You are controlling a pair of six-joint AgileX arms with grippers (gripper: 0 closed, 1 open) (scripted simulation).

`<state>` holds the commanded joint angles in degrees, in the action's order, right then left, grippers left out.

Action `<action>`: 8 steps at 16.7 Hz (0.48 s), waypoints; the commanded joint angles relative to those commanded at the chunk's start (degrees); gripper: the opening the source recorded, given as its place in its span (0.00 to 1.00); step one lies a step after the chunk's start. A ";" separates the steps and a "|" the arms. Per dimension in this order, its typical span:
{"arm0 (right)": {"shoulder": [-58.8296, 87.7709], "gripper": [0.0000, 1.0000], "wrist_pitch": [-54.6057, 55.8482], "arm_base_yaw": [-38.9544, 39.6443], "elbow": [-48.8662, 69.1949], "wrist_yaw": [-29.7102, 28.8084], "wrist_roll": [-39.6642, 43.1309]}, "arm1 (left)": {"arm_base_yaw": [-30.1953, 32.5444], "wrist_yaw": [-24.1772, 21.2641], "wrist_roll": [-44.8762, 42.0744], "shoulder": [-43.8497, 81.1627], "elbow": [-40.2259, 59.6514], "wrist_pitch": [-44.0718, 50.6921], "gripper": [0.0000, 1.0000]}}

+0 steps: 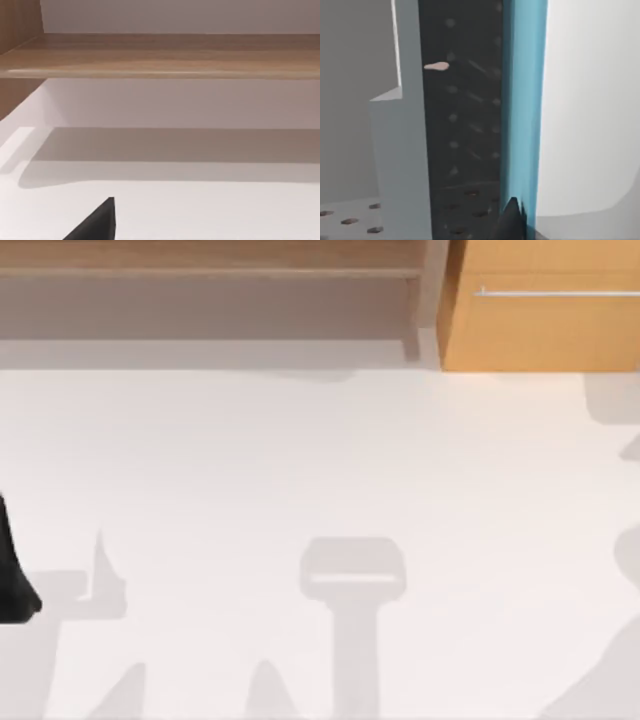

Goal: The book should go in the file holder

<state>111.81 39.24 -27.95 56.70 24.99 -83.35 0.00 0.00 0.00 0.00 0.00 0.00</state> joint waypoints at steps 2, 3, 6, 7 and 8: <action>1.22 0.00 -0.20 0.14 1.07 -0.49 -0.15 | 0.00 0.00 0.00 0.00 0.00 0.00 1.00; 1.26 0.00 -0.21 0.14 1.10 -0.51 -0.16 | 0.00 0.00 0.00 0.00 0.00 0.00 1.00; 1.26 0.08 -0.21 0.14 1.10 -0.51 -0.16 | 0.00 0.00 0.00 0.00 0.00 0.00 1.00; 1.26 0.15 -0.21 0.14 1.10 -0.51 -0.16 | 0.00 0.00 0.00 0.00 0.00 0.00 1.00; 1.26 0.23 -0.21 0.14 1.10 -0.51 -0.16 | 0.00 0.00 0.00 0.00 0.00 0.00 1.00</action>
<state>113.07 39.02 -27.81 57.80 24.47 -83.51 0.00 0.00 0.00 0.00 0.00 0.00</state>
